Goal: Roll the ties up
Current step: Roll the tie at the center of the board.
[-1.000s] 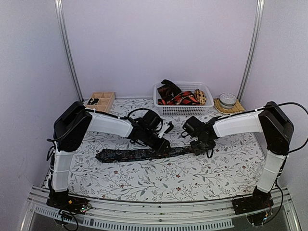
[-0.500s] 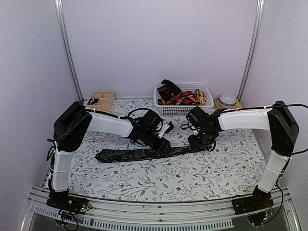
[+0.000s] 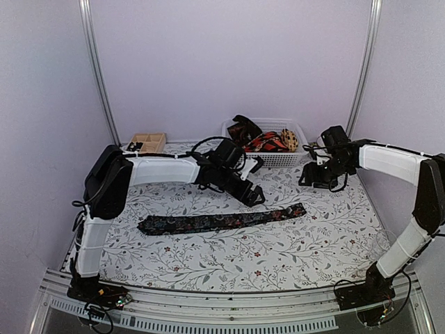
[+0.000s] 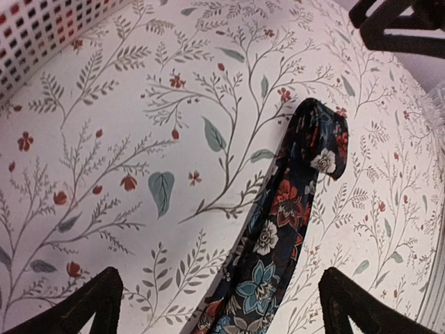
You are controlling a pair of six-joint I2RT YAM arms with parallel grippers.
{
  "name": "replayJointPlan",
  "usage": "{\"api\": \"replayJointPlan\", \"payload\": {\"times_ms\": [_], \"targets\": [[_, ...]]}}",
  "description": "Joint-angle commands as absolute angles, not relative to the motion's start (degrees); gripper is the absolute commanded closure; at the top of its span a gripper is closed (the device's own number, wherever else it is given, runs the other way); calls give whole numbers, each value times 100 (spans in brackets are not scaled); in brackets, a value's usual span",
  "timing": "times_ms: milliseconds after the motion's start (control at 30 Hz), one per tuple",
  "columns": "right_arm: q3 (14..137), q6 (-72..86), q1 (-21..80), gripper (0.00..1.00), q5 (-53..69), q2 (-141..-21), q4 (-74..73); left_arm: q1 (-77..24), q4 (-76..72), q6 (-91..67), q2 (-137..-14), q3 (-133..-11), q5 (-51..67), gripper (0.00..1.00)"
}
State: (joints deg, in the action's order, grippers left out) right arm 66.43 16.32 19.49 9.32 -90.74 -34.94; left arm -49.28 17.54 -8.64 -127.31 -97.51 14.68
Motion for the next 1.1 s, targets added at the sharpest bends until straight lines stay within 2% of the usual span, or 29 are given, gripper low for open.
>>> {"api": "replayJointPlan", "payload": {"times_ms": [0,167,300,533,767,1067], "targets": [[6231,1663,1498,37,2069,-8793,-3223,-5036,2254,-558,-13272,-10780,1621,0],[5807,1776,1062,42,2760,-9143,-2728,-5213,2704,-425,-14052,-12094,1664,0],[5635,1746,914,47,3235,-9453,-2384,-5247,2811,-398,-14463,-12635,1813,0],[5518,1816,805,49,3866,-10003,-1929,-5256,2615,-344,-14708,-12700,2084,0],[5470,1819,764,44,3929,-10327,-1773,-5265,2412,-338,-14776,-12634,2233,1],[5311,1911,738,42,4146,-10596,-1504,-5283,2330,-376,-14955,-12750,2415,2]]}}
